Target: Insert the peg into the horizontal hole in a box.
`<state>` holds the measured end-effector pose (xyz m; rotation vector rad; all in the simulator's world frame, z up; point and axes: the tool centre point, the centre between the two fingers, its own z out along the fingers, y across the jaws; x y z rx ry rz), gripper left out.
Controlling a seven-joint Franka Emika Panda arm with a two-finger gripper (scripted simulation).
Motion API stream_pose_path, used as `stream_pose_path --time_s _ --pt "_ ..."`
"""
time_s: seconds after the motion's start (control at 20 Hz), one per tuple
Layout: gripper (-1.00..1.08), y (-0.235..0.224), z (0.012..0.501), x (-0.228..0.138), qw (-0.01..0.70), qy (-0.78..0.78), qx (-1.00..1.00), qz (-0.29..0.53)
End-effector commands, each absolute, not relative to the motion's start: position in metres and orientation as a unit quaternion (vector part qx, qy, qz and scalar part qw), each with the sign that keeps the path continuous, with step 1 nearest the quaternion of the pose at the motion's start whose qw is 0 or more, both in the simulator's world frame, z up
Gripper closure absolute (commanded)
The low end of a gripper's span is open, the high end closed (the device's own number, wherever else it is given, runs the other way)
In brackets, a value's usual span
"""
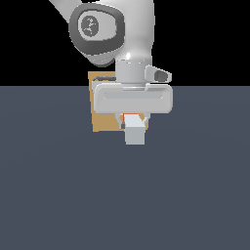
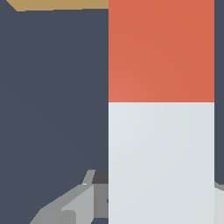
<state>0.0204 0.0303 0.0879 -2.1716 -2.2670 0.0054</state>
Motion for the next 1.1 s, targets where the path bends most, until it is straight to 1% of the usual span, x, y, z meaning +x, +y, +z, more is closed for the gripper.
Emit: stream_pose_path --time_s 0.0,0.75,1.05 --pt "1.08 0.036 0.093 0.018 0.000 -0.729 -0.684 0.000" --pt "1.08 0.039 0.094 0.016 0.001 -0.732 -0.682 0.000" --pt "1.08 0.059 0.094 0.014 0.000 -0.732 -0.682 0.000"
